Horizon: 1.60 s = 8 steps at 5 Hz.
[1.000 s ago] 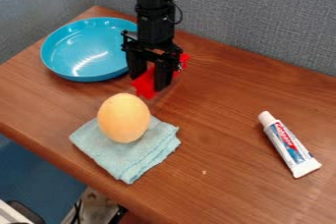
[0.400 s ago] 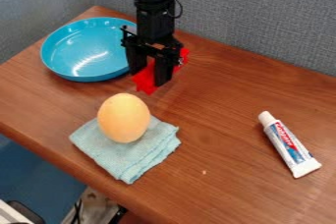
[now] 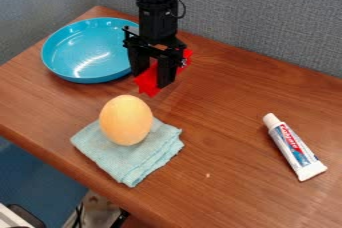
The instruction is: Put the red object on the blue plate
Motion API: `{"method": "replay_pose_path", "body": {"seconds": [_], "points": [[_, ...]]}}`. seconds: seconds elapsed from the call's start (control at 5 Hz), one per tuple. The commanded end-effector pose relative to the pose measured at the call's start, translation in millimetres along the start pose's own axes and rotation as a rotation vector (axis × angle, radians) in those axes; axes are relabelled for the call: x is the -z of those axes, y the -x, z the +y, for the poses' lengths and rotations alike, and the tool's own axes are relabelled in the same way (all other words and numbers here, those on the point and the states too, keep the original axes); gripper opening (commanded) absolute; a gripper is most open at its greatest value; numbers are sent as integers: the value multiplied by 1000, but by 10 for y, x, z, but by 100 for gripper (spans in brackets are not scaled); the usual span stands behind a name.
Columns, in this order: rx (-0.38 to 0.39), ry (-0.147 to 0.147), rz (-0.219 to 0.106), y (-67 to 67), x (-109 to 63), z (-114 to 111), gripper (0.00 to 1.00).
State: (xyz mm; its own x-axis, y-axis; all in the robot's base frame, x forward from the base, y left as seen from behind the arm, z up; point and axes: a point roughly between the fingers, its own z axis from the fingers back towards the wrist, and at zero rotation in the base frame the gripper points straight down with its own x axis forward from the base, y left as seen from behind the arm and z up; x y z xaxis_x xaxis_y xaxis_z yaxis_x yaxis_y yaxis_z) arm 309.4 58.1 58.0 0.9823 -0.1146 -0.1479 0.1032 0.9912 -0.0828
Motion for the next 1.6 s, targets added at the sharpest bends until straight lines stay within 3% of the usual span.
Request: {"method": "replay_pose_path", "body": {"seconds": [0.0,1.4], "points": [[-22,-20,-100,-33,-321,61,0],[-29,-12,-97,-37,-351,81,0]]}}
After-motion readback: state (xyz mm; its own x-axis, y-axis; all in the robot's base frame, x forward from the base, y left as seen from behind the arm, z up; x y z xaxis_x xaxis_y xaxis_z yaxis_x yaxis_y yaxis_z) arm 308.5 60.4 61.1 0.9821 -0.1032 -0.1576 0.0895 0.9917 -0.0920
